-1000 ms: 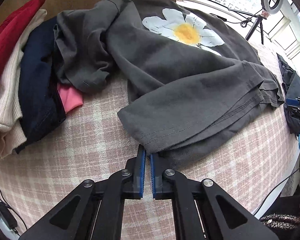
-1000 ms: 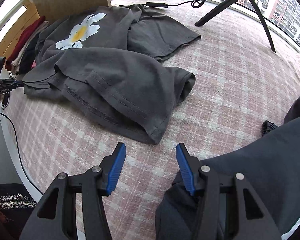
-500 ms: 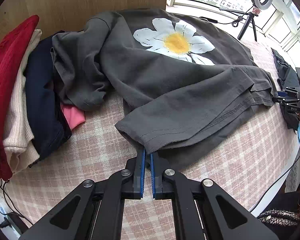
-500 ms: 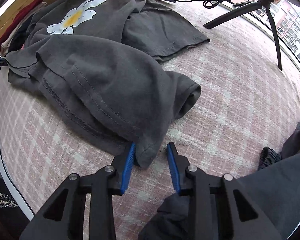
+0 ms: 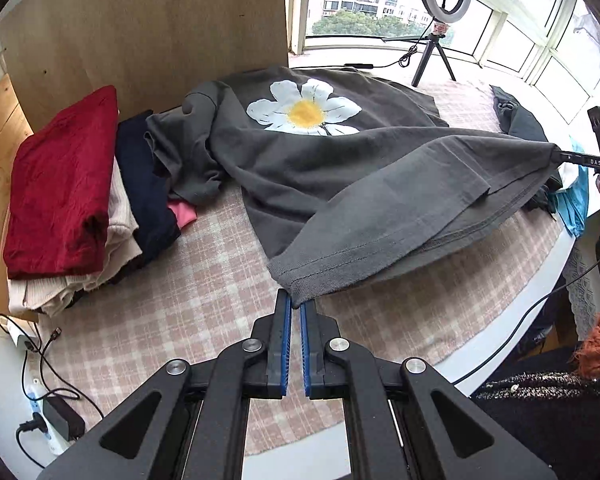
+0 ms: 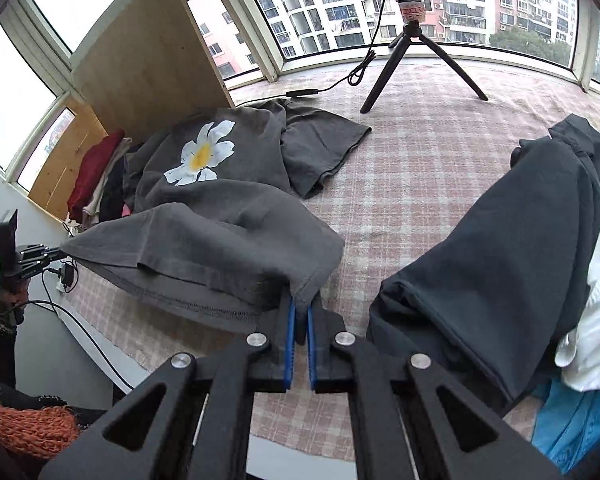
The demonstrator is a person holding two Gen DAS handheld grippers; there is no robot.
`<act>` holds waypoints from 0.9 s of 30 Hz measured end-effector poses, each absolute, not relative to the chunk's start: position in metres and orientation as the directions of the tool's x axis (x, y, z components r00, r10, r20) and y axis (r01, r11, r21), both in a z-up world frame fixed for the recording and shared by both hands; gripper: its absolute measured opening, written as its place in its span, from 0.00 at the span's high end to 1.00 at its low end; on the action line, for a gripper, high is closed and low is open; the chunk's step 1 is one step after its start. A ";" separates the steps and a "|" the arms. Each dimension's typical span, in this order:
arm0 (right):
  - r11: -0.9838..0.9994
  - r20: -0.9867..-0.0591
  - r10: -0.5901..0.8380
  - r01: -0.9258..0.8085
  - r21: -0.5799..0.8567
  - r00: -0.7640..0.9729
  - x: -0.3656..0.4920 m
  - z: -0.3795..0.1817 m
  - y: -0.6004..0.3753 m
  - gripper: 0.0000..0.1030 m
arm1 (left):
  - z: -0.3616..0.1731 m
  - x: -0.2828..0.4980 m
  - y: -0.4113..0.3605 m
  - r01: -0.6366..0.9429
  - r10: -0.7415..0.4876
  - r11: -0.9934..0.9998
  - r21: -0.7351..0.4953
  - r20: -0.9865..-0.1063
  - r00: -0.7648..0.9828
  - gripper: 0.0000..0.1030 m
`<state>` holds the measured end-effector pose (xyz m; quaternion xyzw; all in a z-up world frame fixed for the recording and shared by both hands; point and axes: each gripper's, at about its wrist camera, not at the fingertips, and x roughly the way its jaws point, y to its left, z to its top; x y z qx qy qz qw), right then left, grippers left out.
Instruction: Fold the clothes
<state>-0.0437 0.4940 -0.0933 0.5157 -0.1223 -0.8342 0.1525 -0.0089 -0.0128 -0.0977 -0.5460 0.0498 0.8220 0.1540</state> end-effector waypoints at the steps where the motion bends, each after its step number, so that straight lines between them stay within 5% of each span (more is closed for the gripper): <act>1: -0.921 -0.823 -0.382 0.101 0.375 -0.421 -0.029 -0.095 0.496 0.95 | -0.100 0.005 -0.013 -0.314 0.215 -0.944 -0.107 -0.918 -0.334 0.96; 9: -0.904 -0.880 -0.411 -0.016 0.427 -0.238 0.020 -0.188 0.478 0.95 | -0.159 0.079 -0.011 -0.276 0.232 -0.944 -0.181 -0.959 -0.163 0.96; 13: -0.864 -0.839 -0.503 0.085 0.497 -0.209 0.026 -0.183 0.458 0.95 | -0.157 0.102 -0.036 -0.161 0.199 -0.973 -0.166 -0.955 -0.221 0.96; 16: -0.911 -0.908 -0.397 0.176 0.373 -0.129 0.031 -0.198 0.442 0.95 | -0.175 0.113 -0.058 -0.061 0.134 -0.990 -0.123 -0.967 -0.217 0.96; 20: -0.823 -0.810 -0.569 0.096 0.561 -0.146 0.034 -0.194 0.469 0.95 | -0.186 0.120 -0.070 0.028 0.118 -0.991 -0.128 -0.963 -0.243 0.96; 24: -0.891 -0.900 -0.422 0.233 0.390 -0.108 0.040 -0.197 0.456 0.95 | -0.193 0.128 -0.067 0.050 0.113 -0.990 -0.130 -0.960 -0.258 0.96; 27: -0.883 -0.913 -0.407 0.265 0.387 -0.023 0.041 -0.213 0.444 0.94 | -0.217 0.130 -0.060 0.036 0.025 -0.999 -0.032 -0.983 -0.180 0.96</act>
